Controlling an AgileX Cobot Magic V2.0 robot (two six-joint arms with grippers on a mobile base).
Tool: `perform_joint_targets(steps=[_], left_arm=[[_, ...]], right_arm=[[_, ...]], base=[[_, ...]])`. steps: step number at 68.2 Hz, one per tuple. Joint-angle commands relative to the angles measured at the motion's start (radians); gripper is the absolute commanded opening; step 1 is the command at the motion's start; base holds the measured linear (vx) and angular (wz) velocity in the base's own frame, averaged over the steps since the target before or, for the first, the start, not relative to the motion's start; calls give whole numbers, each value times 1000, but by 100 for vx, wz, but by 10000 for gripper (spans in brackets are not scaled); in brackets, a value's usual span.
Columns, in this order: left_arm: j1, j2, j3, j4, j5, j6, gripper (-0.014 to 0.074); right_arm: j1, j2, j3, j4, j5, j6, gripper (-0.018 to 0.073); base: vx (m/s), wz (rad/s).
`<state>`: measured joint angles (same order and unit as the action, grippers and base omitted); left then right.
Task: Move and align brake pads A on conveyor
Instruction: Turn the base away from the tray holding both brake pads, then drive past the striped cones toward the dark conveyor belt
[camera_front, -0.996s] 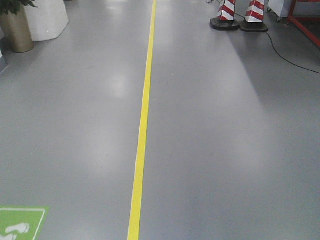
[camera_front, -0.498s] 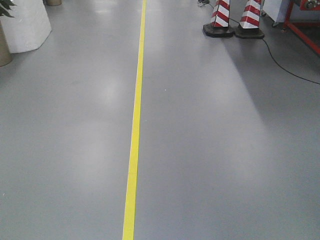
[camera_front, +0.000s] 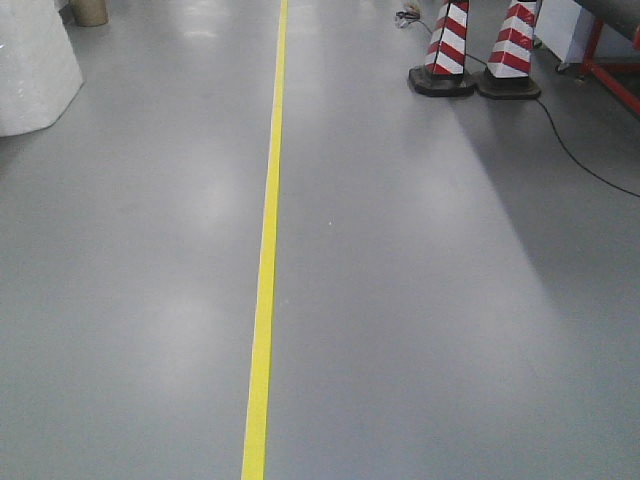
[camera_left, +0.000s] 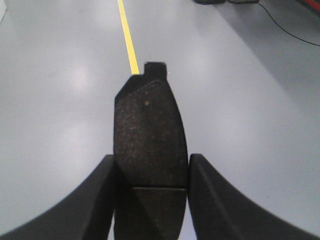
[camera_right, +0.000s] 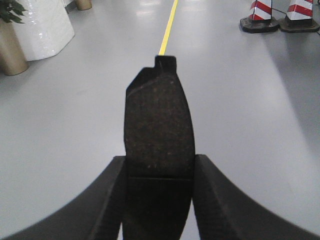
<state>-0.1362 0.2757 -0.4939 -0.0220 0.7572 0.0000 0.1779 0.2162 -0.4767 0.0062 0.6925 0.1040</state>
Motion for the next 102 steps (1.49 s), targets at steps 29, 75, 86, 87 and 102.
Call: perform_joint_targets(steps=[29, 75, 86, 87, 102], left_arm=[[-1, 6, -28, -7, -83, -11, -6], [-1, 6, -28, -7, -80, -11, -6], [-1, 6, -28, -7, -79, -11, -6], [-1, 6, -28, -7, -79, -11, -6], [-1, 6, -28, -7, -79, -11, -6]], right_arm=[[-7, 9, -29, -6, -94, -5, -7], [-7, 9, -29, -6, -94, -5, -7], [-7, 9, -29, -6, -94, -5, -7], [-7, 9, -29, -6, -94, -5, -7], [-7, 9, -29, -6, -95, -5, -7]], base=[[71, -6], [75, 0], [76, 6], [76, 6], [77, 2]])
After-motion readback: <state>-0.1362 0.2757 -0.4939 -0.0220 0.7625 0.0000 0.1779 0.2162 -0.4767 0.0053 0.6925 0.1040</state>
